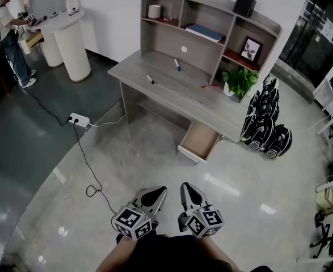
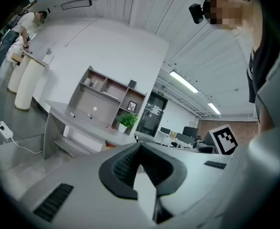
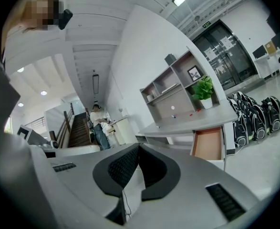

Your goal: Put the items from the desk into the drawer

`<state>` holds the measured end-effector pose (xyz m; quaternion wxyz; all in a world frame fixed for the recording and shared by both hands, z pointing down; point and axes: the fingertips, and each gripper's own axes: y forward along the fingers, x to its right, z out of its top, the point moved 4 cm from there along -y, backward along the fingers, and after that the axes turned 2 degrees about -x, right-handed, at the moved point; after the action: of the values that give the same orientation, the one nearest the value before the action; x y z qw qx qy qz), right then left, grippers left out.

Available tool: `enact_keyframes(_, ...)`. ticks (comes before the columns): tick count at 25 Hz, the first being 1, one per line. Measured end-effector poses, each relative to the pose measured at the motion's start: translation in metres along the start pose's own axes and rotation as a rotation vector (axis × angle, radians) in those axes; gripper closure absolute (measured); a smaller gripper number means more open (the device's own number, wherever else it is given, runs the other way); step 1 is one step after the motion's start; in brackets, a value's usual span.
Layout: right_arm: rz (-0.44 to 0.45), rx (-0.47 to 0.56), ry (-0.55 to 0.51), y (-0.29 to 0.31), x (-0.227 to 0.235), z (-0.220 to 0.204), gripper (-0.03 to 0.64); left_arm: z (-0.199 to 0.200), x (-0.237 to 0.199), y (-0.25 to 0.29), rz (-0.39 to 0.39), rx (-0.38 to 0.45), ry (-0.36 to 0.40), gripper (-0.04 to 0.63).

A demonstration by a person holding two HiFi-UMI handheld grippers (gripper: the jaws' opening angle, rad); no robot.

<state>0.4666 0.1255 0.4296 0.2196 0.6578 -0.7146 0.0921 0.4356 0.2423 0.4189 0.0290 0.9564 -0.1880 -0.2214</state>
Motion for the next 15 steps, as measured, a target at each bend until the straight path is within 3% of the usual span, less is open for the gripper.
enact_keyframes(8, -0.018, -0.069, 0.033, 0.08, 0.007, 0.012, 0.626, 0.038, -0.068, 0.039, 0.018, -0.061, 0.0, 0.572)
enact_keyframes(15, -0.075, -0.054, 0.025, 0.13, 0.021, 0.029, 0.626, 0.059, -0.113, 0.066, -0.003, -0.095, -0.008, 0.572)
